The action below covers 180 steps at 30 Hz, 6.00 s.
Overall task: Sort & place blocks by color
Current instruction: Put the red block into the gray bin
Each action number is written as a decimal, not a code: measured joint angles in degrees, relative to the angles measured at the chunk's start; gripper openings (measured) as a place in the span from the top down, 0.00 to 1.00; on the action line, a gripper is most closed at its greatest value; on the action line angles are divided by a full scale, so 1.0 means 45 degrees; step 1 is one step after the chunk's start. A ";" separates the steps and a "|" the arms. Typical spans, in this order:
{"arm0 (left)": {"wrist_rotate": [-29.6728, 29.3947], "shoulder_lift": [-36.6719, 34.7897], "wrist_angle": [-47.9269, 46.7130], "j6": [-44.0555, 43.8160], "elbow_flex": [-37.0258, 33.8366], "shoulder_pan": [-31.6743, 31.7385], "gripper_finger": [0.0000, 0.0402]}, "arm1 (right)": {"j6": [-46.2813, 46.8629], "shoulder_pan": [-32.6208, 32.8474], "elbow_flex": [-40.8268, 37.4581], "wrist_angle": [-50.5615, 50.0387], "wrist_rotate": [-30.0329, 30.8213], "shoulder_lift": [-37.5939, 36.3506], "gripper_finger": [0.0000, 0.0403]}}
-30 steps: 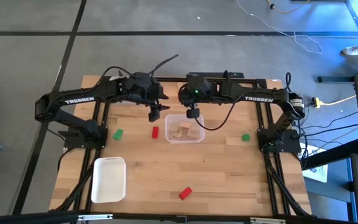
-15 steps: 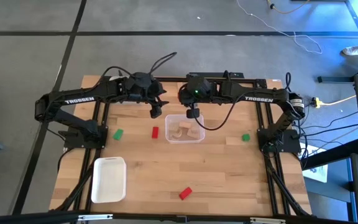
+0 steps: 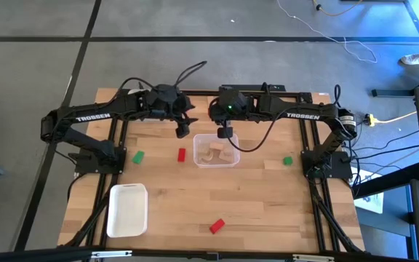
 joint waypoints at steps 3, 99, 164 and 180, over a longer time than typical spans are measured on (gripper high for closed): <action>0.0000 0.0000 0.0234 -0.0016 0.0000 0.0000 0.42 | 0.0483 -0.0004 0.0000 -0.0004 0.0002 0.0005 0.68; -0.3256 0.0245 0.0365 -0.7305 -0.0005 0.1000 0.70 | -0.0946 0.0870 0.2285 -0.0405 0.3689 -0.0092 0.58; 0.1149 0.2466 -0.5607 -0.5670 -0.0005 0.6283 0.54 | 0.3690 -0.0888 0.6018 -0.8300 -0.3327 -0.0087 0.58; 0.0157 0.0819 -0.6862 -1.1130 0.0000 -0.0462 0.54 | 0.4036 -0.0888 0.6018 -0.8300 -0.3327 -0.0073 0.58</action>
